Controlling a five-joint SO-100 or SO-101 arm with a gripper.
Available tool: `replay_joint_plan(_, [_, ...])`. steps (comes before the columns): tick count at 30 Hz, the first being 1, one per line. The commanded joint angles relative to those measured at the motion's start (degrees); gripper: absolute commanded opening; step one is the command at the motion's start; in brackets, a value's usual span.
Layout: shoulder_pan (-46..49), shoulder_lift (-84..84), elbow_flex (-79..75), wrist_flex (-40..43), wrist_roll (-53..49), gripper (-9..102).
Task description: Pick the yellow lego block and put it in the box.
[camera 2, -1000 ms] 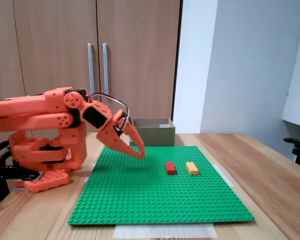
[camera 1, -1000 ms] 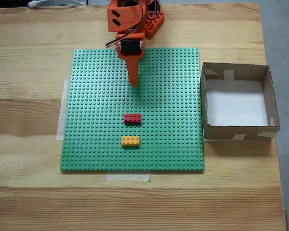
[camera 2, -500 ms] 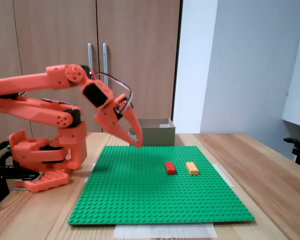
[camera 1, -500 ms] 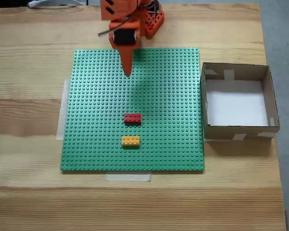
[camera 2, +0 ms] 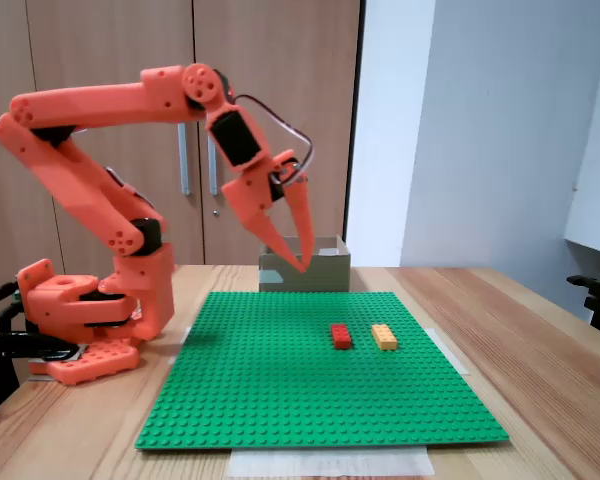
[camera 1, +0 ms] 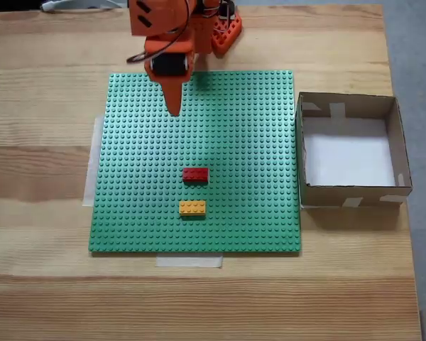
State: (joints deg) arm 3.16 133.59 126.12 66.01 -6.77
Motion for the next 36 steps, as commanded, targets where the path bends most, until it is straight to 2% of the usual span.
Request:
replay_joint_plan(1, [1.41, -4.04, -6.24, 0.62, -0.18, 1])
replay_joint_plan(8, [1.58, -7.12, -9.49, -1.23, 0.26, 1])
replay_joint_plan(15, [0.70, -16.00, -15.91, 0.35, 0.70, 2])
replay_joint_plan(20, [-0.09, -21.27, -22.06, 3.96, -0.79, 5])
replay_joint_plan(29, [-2.64, -28.12, -34.28, 15.29, -1.93, 21])
replay_joint_plan(36, [-2.37, -35.77, -43.07, 17.05, 0.79, 20])
